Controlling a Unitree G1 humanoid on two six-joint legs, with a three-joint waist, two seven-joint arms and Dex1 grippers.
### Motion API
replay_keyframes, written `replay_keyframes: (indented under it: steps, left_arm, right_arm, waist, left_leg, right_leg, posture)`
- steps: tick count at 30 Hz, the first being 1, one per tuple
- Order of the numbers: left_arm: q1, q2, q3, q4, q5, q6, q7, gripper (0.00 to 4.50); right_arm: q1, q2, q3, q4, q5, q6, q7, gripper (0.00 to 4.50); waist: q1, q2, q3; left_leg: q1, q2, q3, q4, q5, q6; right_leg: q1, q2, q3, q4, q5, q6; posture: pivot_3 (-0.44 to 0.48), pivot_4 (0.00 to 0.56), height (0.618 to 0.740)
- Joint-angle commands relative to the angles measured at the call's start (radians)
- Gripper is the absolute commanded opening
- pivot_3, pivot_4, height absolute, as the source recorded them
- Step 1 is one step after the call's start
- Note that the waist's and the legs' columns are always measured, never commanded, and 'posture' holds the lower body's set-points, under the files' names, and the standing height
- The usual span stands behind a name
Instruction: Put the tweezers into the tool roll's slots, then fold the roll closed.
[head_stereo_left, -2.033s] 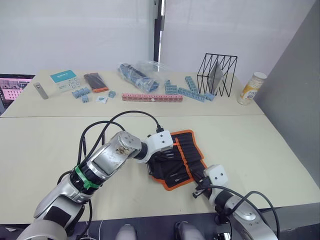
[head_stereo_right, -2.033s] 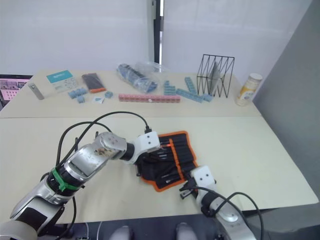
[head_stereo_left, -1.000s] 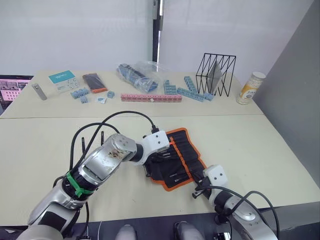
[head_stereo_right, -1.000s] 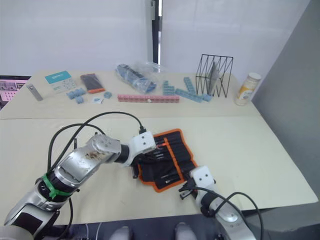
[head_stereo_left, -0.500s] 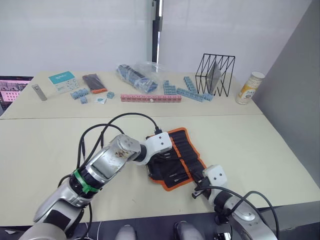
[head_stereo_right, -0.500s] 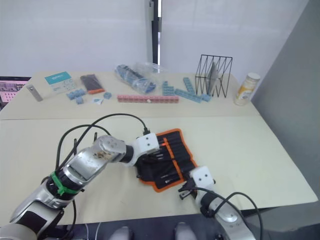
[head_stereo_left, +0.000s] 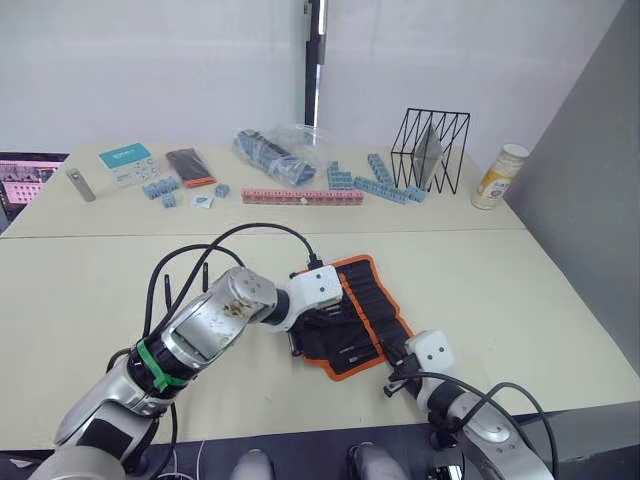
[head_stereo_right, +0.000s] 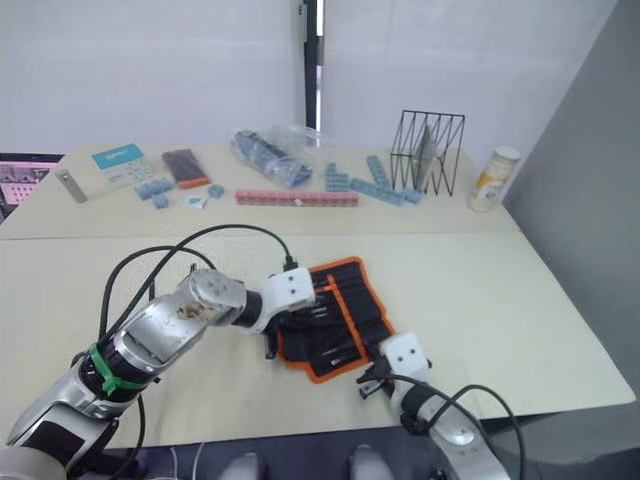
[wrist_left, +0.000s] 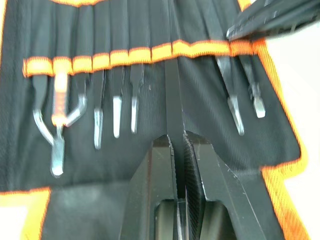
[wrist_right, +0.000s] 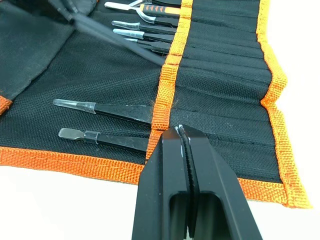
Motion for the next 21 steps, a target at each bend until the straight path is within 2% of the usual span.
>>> replay_keyframes:
  steps: [1, 13, 21]
  left_arm:
    - [-0.038, -0.028, -0.014, 0.022, 0.022, -0.034, 0.008, 0.03]
    - [-0.062, -0.14, -0.047, 0.147, 0.07, -0.127, 0.022, 0.03]
    - [-0.112, -0.288, -0.1, 0.384, 0.169, -0.3, 0.064, 0.03]
  right_arm:
    - [0.049, -0.008, 0.039, 0.108, -0.022, 0.099, 0.005, 0.0]
    - [0.052, -0.006, 0.042, 0.111, -0.024, 0.097, 0.002, 0.0]
    - [0.044, -0.005, 0.047, 0.118, -0.03, 0.096, 0.007, 0.0]
  waist:
    - [0.0, 0.0, 0.0]
    - [0.001, 0.0, 0.0]
    - [0.003, 0.0, -0.001]
  left_leg:
    - [0.0, 0.0, 0.0, 0.0, 0.0, 0.0]
    - [0.0, 0.0, 0.0, 0.001, 0.0, 0.0]
    - [-0.001, -0.001, 0.0, 0.004, 0.0, 0.0]
  right_leg:
    - [0.0, 0.0, 0.0, 0.0, 0.0, 0.0]
    - [0.0, 0.0, 0.0, 0.0, 0.0, 0.0]
    - [0.001, 0.0, 0.0, 0.0, 0.0, 0.0]
  posture:
    - [0.0, 0.15, 0.738]
    - [0.0, 0.15, 0.738]
    - [0.0, 0.15, 0.738]
